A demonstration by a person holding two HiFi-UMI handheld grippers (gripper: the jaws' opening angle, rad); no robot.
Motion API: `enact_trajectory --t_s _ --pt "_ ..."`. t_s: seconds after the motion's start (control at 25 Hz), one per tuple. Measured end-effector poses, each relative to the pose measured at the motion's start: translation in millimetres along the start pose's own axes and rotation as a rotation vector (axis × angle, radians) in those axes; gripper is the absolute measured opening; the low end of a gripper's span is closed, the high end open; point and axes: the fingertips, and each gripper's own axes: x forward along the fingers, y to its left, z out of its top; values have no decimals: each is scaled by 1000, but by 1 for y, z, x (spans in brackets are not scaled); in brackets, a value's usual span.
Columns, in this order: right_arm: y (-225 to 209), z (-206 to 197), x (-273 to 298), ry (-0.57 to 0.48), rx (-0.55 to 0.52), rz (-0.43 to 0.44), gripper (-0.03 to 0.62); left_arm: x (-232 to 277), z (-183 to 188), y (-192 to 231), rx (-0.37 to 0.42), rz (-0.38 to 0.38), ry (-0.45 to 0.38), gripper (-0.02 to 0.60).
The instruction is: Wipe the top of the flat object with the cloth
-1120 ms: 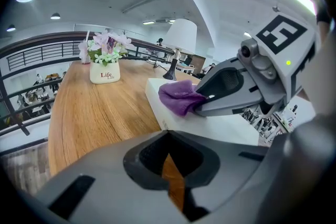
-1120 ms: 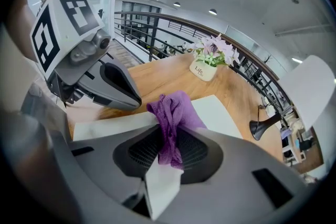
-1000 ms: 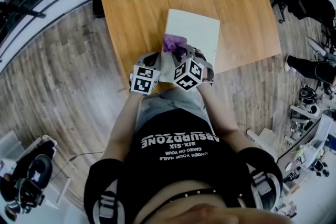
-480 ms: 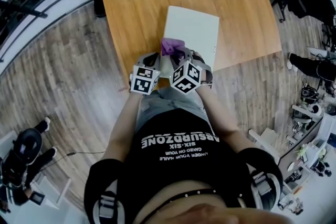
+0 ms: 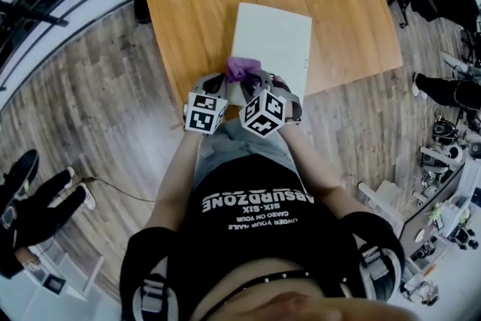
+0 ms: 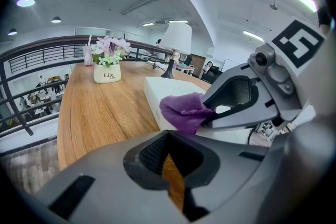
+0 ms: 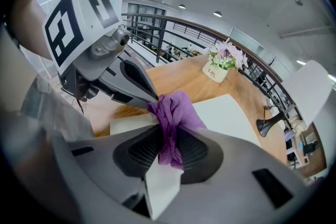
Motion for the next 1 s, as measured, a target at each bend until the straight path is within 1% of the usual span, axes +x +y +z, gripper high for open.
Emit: enact_trajectory --t_s 0.76,1.0 --pt "31 -6 -12 -9 0 15 103 -12 -6 -6 -5 2 -23 17" --pt "41 -11 -16 -21 -3 21 103 -10 -13 -5 -2 16 -31 17"
